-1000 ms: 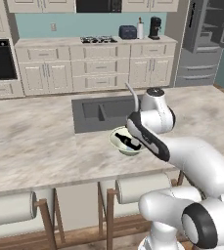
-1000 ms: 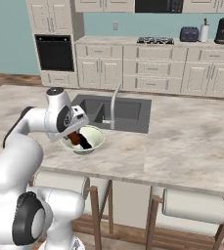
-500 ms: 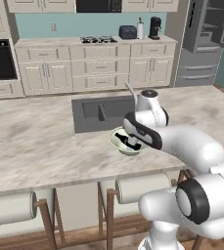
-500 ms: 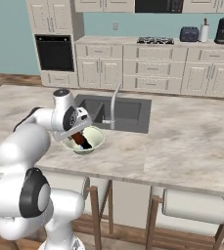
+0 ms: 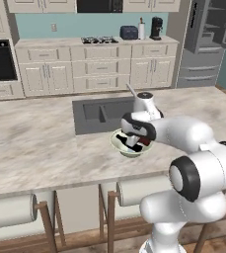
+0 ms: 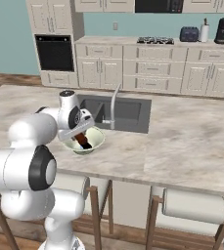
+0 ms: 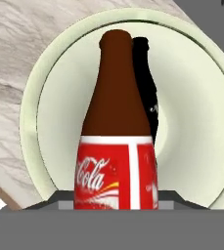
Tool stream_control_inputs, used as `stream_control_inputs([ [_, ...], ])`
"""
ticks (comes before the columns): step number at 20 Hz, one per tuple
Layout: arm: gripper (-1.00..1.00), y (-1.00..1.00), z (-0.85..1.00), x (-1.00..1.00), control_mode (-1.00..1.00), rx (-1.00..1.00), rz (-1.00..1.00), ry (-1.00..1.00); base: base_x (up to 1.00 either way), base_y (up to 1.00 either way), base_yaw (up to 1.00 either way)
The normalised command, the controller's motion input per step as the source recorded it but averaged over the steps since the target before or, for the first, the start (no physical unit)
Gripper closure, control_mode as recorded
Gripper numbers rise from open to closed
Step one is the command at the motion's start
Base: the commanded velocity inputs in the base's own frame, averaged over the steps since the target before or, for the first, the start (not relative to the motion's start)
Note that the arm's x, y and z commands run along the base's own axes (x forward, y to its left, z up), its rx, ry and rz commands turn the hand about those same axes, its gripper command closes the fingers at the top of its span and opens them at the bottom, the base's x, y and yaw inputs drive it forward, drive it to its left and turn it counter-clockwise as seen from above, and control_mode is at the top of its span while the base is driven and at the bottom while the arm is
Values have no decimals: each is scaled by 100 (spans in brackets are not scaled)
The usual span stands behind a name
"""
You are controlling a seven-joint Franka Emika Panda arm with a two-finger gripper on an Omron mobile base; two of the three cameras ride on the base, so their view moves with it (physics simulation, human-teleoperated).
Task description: Open the fridge, grab two sodas, and place both sodas inside the bowl with ice on the dining counter.
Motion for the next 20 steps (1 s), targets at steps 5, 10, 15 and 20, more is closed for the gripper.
stream_control_inputs([
  [5,100,0,-23,22,-100,0,1,3,0,0,0],
  [10,100,0,-21,19,-100,0,1,1,0,0,0],
  [15,100,0,-23,16,-100,0,1,1,0,0,0],
  [20,100,0,-22,16,-100,0,1,1,0,0,0],
])
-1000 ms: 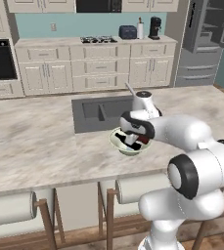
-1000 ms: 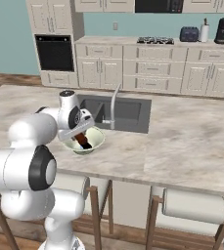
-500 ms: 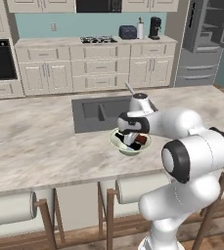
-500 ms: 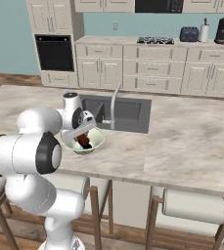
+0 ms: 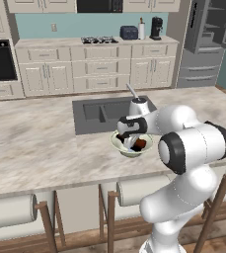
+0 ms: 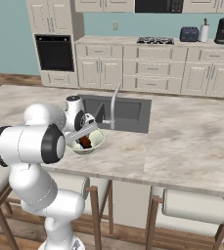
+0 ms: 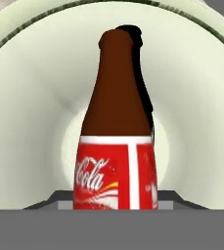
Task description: Open the fridge, grab two sodas, and place both sodas inside the bowl with ice on the dining counter.
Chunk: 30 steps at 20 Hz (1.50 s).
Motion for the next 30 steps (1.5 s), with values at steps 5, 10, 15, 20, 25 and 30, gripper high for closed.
stream_control_inputs([
  [5,100,0,-20,12,-100,-1,1,1,0,0,0],
  [10,-100,0,-14,2,-100,-1,1,1,0,0,0],
  [15,-100,-11,-2,-33,-100,0,0,-1,0,0,0],
  [20,-100,-2,-1,-31,-100,0,0,0,0,0,0],
  [25,-100,0,5,-11,-100,0,0,0,0,0,0],
  [30,-100,0,35,-10,-100,0,0,-4,0,0,0],
])
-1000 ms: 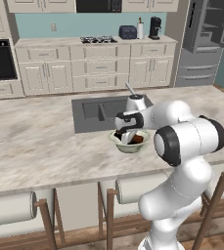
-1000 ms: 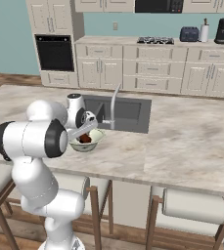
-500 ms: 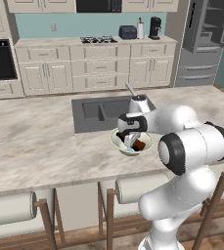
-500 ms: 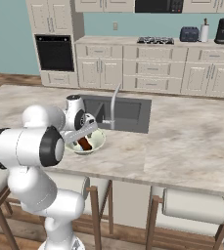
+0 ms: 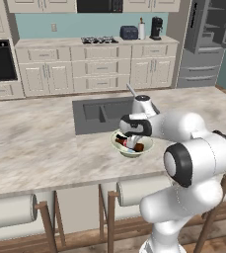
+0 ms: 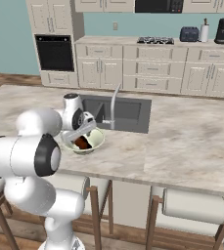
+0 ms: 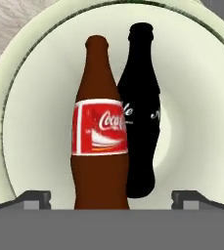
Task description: Open the fridge, grab two sodas, and place both sodas inside the bowl with ice on the dining counter.
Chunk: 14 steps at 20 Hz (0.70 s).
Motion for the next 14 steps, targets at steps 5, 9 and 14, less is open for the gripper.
stream_control_inputs([
  [5,-100,0,52,-31,-100,0,0,-8,0,0,0],
  [9,-100,0,56,-50,-100,0,0,-8,0,0,0],
  [14,-100,-5,60,-67,-100,1,0,-9,0,0,0],
])
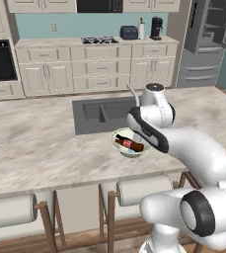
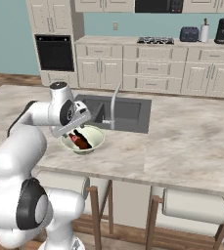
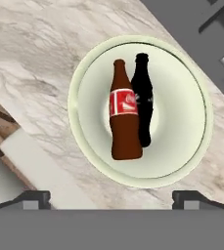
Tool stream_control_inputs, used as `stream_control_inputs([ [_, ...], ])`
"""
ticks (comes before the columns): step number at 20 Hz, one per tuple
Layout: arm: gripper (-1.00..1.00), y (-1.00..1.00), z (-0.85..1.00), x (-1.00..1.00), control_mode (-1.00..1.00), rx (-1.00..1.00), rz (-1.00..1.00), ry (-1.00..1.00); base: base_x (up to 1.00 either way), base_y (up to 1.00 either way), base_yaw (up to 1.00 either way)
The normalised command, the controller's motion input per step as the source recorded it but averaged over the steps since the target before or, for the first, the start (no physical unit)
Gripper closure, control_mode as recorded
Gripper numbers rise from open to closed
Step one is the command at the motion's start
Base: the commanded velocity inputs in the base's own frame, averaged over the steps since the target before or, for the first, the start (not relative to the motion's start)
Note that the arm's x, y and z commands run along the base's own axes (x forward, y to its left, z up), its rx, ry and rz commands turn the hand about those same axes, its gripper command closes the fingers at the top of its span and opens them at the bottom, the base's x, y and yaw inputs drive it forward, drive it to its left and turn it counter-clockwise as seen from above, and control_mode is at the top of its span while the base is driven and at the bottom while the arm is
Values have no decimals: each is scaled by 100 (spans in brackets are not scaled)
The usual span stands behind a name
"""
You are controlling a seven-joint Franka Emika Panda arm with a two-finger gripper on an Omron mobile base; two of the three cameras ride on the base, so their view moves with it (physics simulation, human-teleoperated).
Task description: Open the fridge, grab two sodas, and place both sodas inside the bowl with ice on the dining counter.
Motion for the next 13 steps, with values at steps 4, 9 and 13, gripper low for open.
stream_control_inputs([
  [4,-100,-15,53,-95,-100,6,0,-10,0,0,0],
  [9,-100,-17,40,-100,-100,11,-6,-10,0,0,0],
  [13,-100,-18,49,-100,-100,12,-8,-8,0,0,0],
])
